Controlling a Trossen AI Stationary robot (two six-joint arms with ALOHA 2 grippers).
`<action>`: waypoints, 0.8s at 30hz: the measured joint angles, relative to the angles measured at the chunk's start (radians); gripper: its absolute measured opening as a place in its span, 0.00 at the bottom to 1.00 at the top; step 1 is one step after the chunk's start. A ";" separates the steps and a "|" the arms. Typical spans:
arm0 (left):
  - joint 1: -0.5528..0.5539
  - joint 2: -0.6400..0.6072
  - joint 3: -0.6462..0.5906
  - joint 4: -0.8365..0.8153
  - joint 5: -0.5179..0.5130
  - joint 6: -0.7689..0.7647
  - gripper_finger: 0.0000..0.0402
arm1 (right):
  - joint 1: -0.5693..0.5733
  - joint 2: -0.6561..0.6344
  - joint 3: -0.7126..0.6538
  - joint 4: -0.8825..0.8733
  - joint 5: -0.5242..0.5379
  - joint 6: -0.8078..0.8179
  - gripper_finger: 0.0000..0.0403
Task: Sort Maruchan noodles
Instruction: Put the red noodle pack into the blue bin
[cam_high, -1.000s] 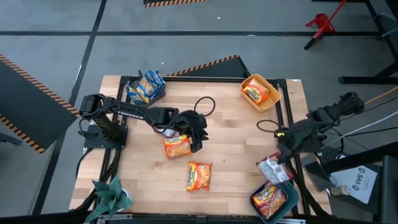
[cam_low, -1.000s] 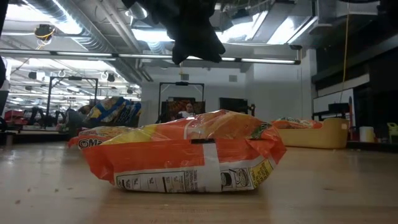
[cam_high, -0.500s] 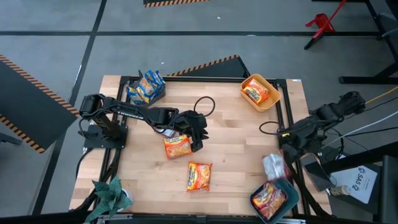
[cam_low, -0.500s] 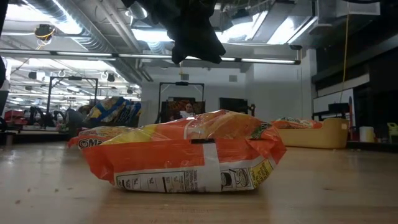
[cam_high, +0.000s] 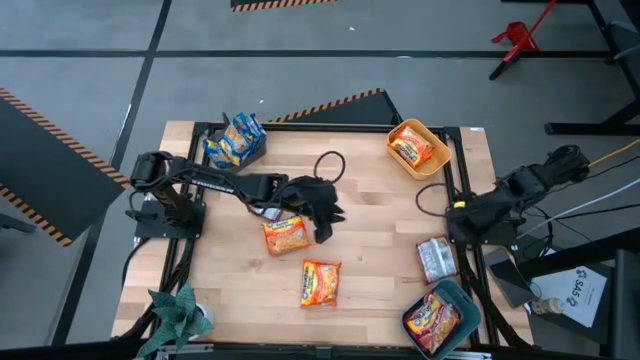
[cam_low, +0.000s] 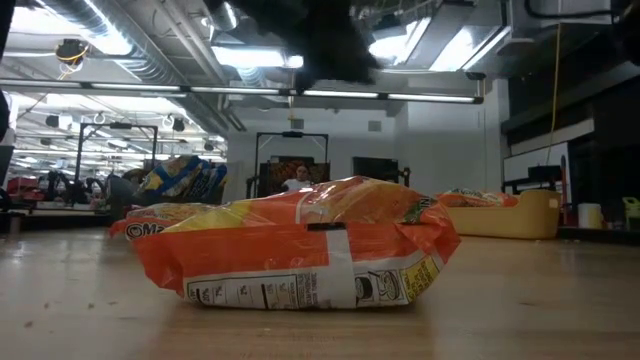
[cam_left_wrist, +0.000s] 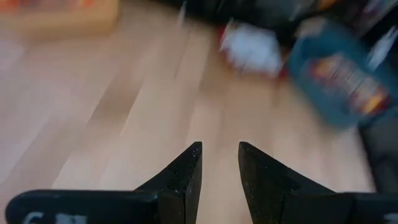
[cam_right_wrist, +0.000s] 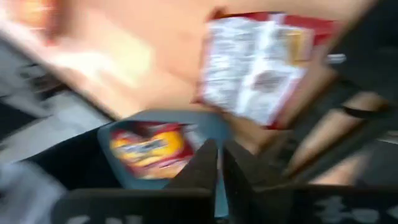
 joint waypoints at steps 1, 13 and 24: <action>-0.002 0.019 0.003 0.075 0.013 0.000 0.25 | 0.000 0.019 0.000 -0.028 0.002 -0.006 0.04; -0.005 0.160 0.000 0.295 0.188 -0.082 0.25 | 0.001 0.466 -0.001 -0.006 0.104 0.117 0.22; -0.009 0.159 0.000 0.289 0.186 -0.080 0.25 | 0.000 0.867 -0.001 0.093 0.084 0.106 0.22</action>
